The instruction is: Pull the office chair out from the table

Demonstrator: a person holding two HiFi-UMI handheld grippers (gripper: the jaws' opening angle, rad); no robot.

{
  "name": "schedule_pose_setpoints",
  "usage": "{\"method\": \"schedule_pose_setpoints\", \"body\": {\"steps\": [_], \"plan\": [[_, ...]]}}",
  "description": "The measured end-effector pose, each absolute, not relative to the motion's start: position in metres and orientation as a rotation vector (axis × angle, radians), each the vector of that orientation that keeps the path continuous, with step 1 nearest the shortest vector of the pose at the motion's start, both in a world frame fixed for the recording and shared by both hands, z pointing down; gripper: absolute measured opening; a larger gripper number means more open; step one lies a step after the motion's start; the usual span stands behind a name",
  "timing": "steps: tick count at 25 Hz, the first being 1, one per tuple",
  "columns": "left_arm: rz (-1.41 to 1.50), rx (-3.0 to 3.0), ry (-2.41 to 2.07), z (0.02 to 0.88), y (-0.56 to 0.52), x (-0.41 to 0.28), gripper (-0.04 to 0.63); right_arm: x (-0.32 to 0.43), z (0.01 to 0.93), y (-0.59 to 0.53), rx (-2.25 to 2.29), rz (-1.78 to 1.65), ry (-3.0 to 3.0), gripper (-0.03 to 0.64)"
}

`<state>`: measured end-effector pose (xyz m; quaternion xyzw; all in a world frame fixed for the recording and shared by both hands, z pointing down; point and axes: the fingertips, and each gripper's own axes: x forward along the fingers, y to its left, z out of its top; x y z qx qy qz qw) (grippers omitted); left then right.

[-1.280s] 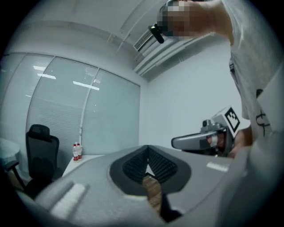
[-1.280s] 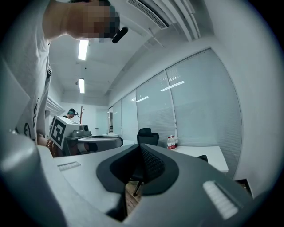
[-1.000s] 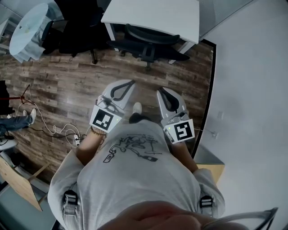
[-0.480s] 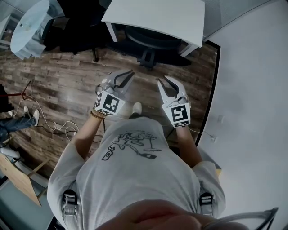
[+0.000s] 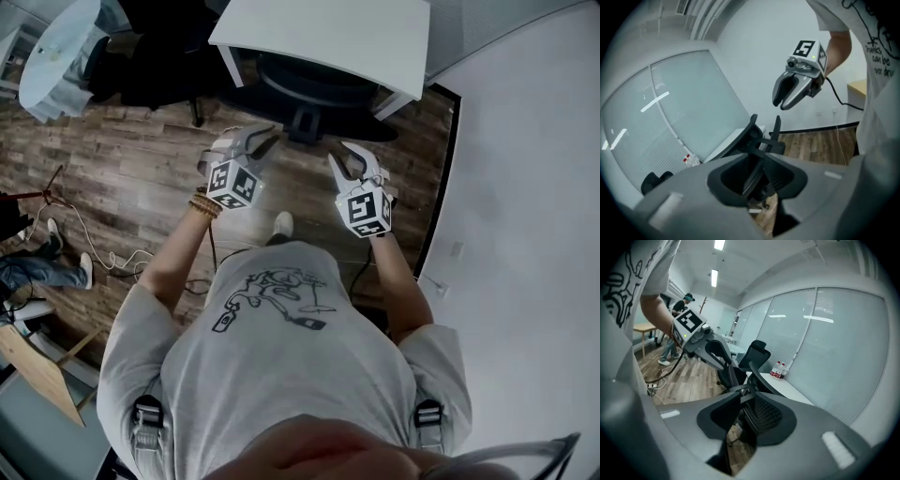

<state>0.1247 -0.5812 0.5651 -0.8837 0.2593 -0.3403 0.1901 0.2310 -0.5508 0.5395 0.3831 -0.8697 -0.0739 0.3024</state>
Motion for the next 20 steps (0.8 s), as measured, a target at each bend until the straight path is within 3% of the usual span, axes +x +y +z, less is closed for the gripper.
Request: {"method": "schedule_pose_setpoints", "body": {"steps": [20], "plan": [[-1.338, -2.156, 0.361, 0.662, -0.636, 0.133, 0.172, 0.245, 0.653, -0.608, 0.712, -0.363, -1.892, 0.163]]}}
